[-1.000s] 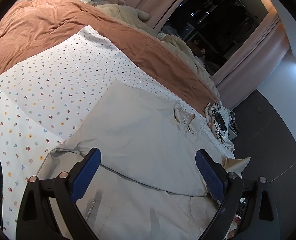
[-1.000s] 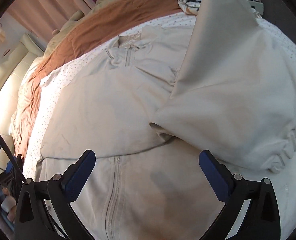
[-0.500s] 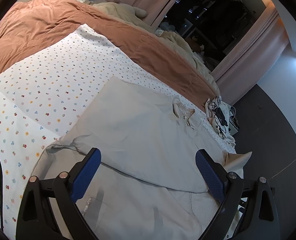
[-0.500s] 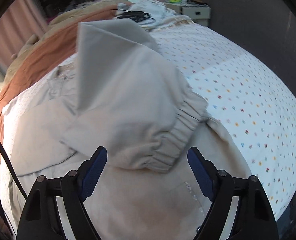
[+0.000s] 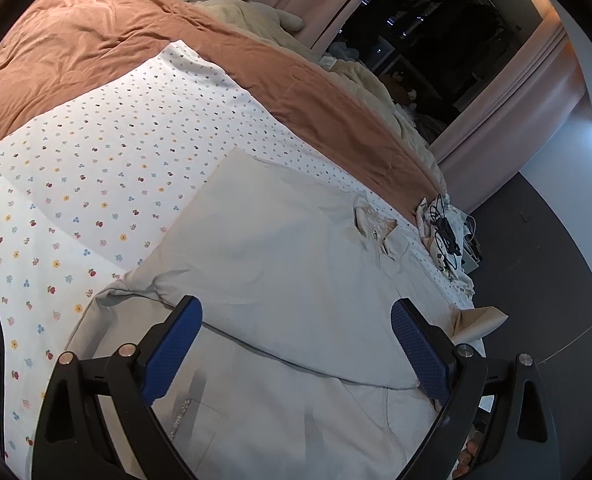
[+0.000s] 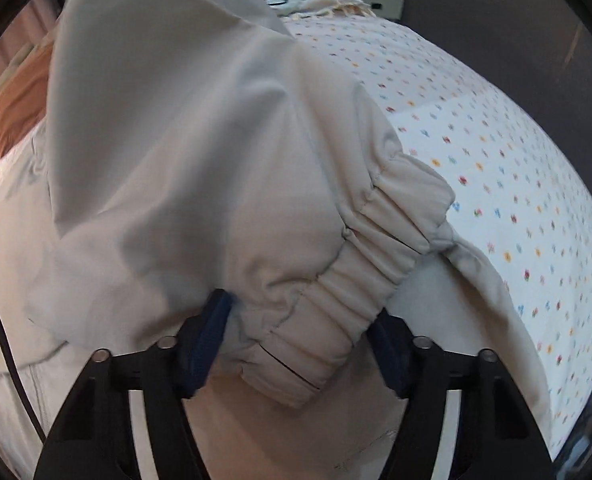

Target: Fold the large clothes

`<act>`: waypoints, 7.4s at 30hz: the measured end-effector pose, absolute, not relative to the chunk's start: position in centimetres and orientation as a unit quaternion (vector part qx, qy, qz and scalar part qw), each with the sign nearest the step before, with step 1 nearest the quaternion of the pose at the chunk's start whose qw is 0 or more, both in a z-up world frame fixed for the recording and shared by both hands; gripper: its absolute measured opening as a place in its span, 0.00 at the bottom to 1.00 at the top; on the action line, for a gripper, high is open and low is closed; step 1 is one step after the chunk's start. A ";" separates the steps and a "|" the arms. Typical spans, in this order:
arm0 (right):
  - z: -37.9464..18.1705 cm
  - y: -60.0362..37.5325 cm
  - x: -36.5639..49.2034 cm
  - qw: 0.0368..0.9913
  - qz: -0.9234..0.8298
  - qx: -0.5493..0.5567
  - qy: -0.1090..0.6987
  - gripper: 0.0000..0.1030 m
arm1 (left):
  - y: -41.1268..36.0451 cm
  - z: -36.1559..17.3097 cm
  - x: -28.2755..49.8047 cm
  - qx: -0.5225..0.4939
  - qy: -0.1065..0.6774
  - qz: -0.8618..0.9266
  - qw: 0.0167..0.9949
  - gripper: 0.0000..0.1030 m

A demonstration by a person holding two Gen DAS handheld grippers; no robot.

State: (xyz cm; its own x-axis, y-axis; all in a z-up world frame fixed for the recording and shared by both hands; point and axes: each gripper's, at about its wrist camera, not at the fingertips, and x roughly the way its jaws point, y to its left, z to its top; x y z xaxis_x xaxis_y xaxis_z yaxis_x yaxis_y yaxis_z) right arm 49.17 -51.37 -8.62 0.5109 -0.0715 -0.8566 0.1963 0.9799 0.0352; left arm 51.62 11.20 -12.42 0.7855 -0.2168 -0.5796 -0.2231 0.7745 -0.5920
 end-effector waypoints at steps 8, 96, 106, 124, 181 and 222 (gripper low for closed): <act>-3.2 -47.7 47.7 0.900 -0.007 0.007 0.435 0.21 | 11.6 -12.3 51.4 -0.344 0.323 -0.001 0.882 0.94; -6.7 -66.4 18.0 0.904 0.086 0.241 0.341 0.92 | 11.0 -11.1 29.2 -0.228 0.363 -0.008 0.903 0.81; -9.3 -71.2 11.3 0.889 0.085 0.274 0.357 0.91 | 12.7 -13.1 23.4 -0.259 0.368 -0.013 0.893 0.73; -13.2 -73.8 10.0 0.848 0.110 0.366 0.366 0.58 | 14.2 -19.4 22.2 -0.344 0.399 -0.022 0.850 0.58; -5.1 -74.0 7.2 0.840 0.181 0.442 0.260 0.03 | 18.0 -10.4 19.3 -0.460 0.263 -0.085 0.844 0.06; 1.7 -74.7 10.5 0.842 0.224 0.453 0.191 0.03 | 20.1 2.3 19.8 -0.434 0.158 -0.109 0.880 0.06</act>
